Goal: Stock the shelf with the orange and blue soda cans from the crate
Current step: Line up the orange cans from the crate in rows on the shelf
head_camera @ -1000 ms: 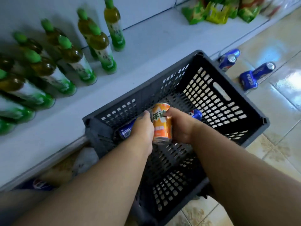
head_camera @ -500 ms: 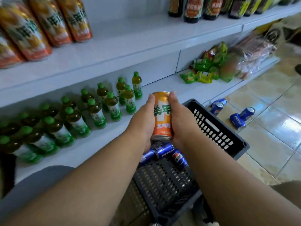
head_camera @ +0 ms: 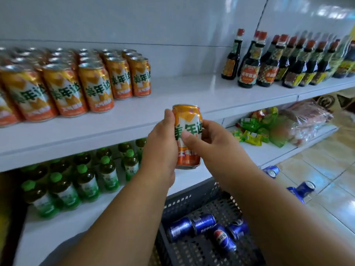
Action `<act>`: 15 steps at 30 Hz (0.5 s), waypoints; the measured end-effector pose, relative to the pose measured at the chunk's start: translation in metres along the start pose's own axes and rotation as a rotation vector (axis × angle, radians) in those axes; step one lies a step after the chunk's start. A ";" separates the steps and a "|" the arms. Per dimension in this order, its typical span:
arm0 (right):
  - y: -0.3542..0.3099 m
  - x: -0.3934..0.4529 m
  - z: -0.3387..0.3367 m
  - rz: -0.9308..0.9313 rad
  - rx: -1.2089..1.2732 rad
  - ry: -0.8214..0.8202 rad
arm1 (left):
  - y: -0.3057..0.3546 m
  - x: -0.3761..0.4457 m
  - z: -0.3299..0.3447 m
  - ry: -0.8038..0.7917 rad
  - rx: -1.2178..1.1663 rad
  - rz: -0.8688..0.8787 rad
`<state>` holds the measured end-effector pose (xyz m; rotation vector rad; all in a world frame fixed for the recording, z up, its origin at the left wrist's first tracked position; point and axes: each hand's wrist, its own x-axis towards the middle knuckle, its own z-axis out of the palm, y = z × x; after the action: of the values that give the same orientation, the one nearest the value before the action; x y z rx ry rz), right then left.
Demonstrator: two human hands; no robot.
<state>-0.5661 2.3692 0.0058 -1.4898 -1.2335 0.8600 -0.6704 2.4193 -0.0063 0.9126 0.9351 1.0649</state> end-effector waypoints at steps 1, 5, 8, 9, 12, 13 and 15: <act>-0.009 0.009 0.003 -0.009 -0.023 -0.027 | 0.008 0.005 -0.004 0.014 0.001 0.037; -0.047 0.051 0.024 -0.072 -0.105 -0.064 | 0.047 0.029 -0.021 0.093 0.019 0.217; -0.062 0.082 0.050 -0.154 -0.131 -0.056 | 0.064 0.048 -0.041 0.184 0.019 0.308; -0.062 0.092 0.059 -0.176 -0.139 -0.050 | 0.066 0.053 -0.048 0.210 0.009 0.346; -0.059 0.121 0.083 -0.217 -0.122 -0.003 | 0.061 0.064 -0.065 0.255 -0.018 0.424; -0.057 0.130 0.090 -0.219 -0.117 0.011 | 0.058 0.068 -0.069 0.276 -0.022 0.433; -0.052 0.146 0.100 -0.212 -0.098 0.019 | 0.056 0.073 -0.074 0.286 -0.027 0.434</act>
<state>-0.6399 2.5348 0.0385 -1.4103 -1.4082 0.6513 -0.7401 2.5136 0.0091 0.9812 0.9747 1.6070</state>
